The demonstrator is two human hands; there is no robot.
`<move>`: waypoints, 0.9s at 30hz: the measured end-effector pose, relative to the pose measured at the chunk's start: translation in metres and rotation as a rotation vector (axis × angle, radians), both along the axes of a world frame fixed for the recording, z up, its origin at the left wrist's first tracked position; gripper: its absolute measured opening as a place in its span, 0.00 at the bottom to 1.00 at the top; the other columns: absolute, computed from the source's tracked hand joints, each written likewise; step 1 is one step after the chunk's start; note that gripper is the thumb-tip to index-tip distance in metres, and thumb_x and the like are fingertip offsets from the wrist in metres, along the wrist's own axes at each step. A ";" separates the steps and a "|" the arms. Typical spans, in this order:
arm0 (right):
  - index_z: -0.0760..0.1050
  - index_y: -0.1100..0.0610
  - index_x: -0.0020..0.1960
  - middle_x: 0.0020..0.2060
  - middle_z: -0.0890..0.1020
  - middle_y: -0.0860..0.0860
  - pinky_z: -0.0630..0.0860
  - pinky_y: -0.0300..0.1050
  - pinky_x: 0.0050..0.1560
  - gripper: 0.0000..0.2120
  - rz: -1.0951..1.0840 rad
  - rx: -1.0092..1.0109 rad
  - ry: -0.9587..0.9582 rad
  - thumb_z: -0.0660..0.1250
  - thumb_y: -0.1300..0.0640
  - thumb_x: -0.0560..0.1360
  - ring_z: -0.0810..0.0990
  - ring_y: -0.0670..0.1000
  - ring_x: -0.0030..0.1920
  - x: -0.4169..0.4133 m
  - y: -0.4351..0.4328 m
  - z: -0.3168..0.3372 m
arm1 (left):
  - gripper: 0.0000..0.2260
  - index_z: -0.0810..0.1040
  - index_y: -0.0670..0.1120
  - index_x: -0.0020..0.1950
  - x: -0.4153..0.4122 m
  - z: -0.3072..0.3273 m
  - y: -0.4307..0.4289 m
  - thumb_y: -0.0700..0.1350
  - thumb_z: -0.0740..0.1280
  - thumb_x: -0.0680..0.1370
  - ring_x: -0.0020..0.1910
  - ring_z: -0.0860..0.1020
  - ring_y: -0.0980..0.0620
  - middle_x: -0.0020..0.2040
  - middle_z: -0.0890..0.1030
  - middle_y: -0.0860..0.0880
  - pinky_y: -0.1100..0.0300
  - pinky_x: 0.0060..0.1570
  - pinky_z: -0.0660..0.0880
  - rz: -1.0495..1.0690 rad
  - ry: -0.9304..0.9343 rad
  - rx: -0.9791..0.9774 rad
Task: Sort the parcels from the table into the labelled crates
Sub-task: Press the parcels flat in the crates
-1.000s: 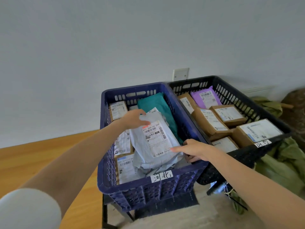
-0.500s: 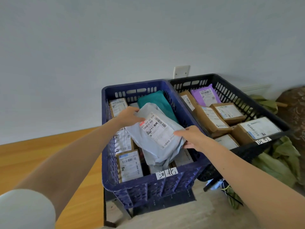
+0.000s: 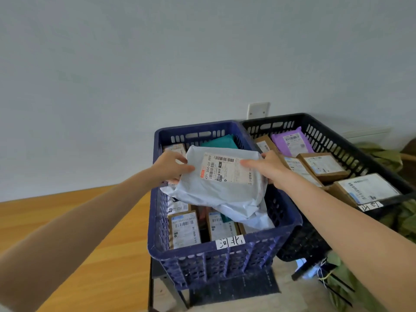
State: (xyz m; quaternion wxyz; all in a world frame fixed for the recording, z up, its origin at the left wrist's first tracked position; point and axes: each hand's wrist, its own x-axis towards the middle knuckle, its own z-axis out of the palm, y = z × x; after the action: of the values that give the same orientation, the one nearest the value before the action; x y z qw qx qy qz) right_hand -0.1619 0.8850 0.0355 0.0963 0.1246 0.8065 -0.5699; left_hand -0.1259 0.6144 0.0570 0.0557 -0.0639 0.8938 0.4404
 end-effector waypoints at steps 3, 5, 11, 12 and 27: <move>0.61 0.60 0.69 0.58 0.77 0.54 0.76 0.44 0.41 0.41 0.094 0.096 -0.015 0.80 0.53 0.64 0.78 0.52 0.54 0.001 -0.006 -0.006 | 0.06 0.77 0.44 0.50 0.015 -0.008 0.002 0.41 0.72 0.75 0.38 0.84 0.49 0.45 0.81 0.48 0.55 0.33 0.82 -0.012 -0.060 0.010; 0.56 0.60 0.73 0.62 0.74 0.55 0.77 0.50 0.53 0.47 0.134 0.144 -0.027 0.80 0.53 0.64 0.76 0.54 0.59 0.002 -0.008 -0.009 | 0.06 0.79 0.42 0.50 0.020 -0.014 0.004 0.39 0.71 0.75 0.35 0.84 0.51 0.45 0.82 0.48 0.58 0.30 0.81 -0.016 -0.090 0.006; 0.57 0.62 0.75 0.65 0.74 0.54 0.73 0.50 0.64 0.50 0.357 0.277 -0.121 0.81 0.50 0.63 0.74 0.54 0.63 0.008 -0.012 -0.020 | 0.02 0.78 0.41 0.44 0.038 -0.029 0.007 0.37 0.69 0.77 0.33 0.84 0.48 0.38 0.84 0.44 0.60 0.29 0.79 -0.004 -0.257 0.078; 0.57 0.62 0.75 0.65 0.73 0.54 0.72 0.50 0.64 0.50 0.380 0.295 -0.118 0.81 0.50 0.63 0.74 0.54 0.64 0.010 -0.013 -0.022 | 0.01 0.79 0.39 0.45 0.041 -0.032 0.006 0.36 0.69 0.77 0.34 0.84 0.47 0.39 0.84 0.42 0.59 0.30 0.80 -0.009 -0.276 0.093; 0.40 0.47 0.79 0.76 0.31 0.50 0.43 0.57 0.76 0.56 0.855 0.820 0.110 0.78 0.47 0.67 0.32 0.52 0.76 0.026 0.007 -0.027 | 0.43 0.60 0.48 0.71 0.050 -0.053 0.004 0.56 0.79 0.64 0.63 0.68 0.46 0.67 0.65 0.46 0.53 0.60 0.71 -0.231 -0.047 -0.587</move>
State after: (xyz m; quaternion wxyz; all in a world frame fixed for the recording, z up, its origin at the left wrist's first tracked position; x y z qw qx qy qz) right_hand -0.1354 0.8924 0.0089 0.2194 -0.2139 0.9432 -0.1282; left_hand -0.0761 0.6182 0.0044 0.1051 0.0143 0.9825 0.1530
